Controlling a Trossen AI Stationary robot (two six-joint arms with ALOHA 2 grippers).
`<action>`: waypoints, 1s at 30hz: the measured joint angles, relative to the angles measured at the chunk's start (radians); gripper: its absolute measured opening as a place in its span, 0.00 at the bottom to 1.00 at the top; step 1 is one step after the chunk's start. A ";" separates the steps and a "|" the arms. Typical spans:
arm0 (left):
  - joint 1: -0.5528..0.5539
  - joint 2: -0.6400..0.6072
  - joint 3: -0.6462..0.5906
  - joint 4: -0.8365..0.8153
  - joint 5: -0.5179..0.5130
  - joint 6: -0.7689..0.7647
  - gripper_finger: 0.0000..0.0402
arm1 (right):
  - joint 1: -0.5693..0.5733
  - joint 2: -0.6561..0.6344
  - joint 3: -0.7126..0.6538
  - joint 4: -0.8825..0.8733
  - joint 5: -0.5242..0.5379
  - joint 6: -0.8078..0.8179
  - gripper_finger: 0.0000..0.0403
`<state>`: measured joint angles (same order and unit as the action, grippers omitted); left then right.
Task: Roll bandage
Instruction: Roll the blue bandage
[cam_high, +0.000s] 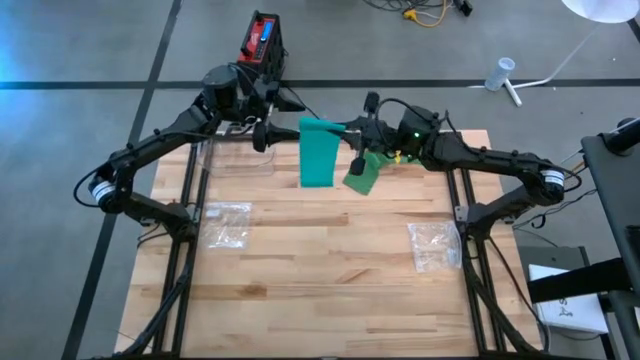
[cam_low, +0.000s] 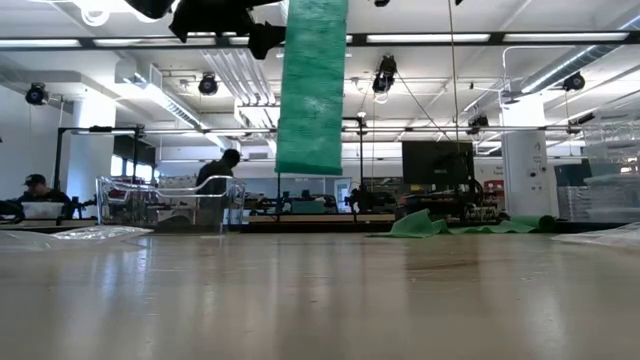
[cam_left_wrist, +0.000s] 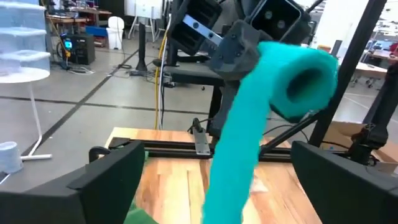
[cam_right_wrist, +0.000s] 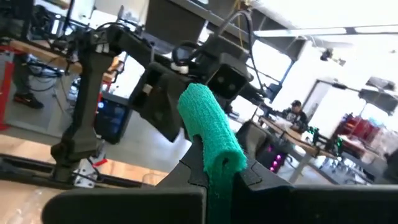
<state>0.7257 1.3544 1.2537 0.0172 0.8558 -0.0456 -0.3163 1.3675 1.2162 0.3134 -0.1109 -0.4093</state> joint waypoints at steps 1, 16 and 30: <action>-0.005 0.000 0.000 0.002 0.000 0.000 0.96 | 0.001 -0.010 -0.006 0.000 0.020 0.002 0.01; -0.065 0.017 -0.008 0.149 0.001 -0.005 0.98 | 0.002 -0.040 -0.056 0.023 -0.072 -0.039 0.01; -0.095 0.021 -0.008 0.238 0.061 -0.330 0.93 | -0.003 -0.008 -0.054 0.069 -0.025 -0.344 0.01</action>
<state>0.6310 1.3757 1.2457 0.2554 0.9168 -0.3757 -0.3191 1.3598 1.1622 0.3823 -0.1364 -0.7531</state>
